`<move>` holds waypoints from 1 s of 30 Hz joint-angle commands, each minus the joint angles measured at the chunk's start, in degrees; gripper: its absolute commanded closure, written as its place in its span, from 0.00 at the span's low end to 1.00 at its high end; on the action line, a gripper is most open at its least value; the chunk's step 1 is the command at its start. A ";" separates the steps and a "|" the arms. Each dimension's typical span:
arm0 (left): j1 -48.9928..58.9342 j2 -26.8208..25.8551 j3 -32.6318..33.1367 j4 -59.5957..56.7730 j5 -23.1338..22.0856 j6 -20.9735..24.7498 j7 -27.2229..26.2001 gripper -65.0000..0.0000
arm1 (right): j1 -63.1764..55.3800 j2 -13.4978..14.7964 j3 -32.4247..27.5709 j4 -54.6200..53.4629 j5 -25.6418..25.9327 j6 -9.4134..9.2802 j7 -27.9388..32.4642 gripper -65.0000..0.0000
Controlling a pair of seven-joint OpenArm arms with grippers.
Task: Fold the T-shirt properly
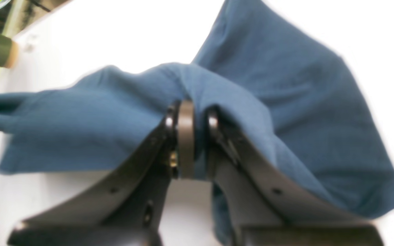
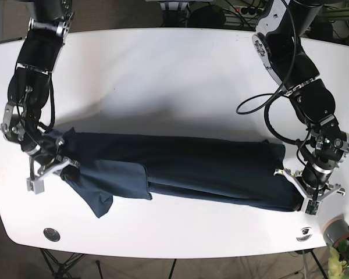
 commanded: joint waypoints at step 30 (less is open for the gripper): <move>-46.76 -10.40 9.36 -22.30 -0.58 0.58 -1.56 1.00 | 55.90 4.73 -24.21 -24.32 -8.80 3.82 1.27 0.96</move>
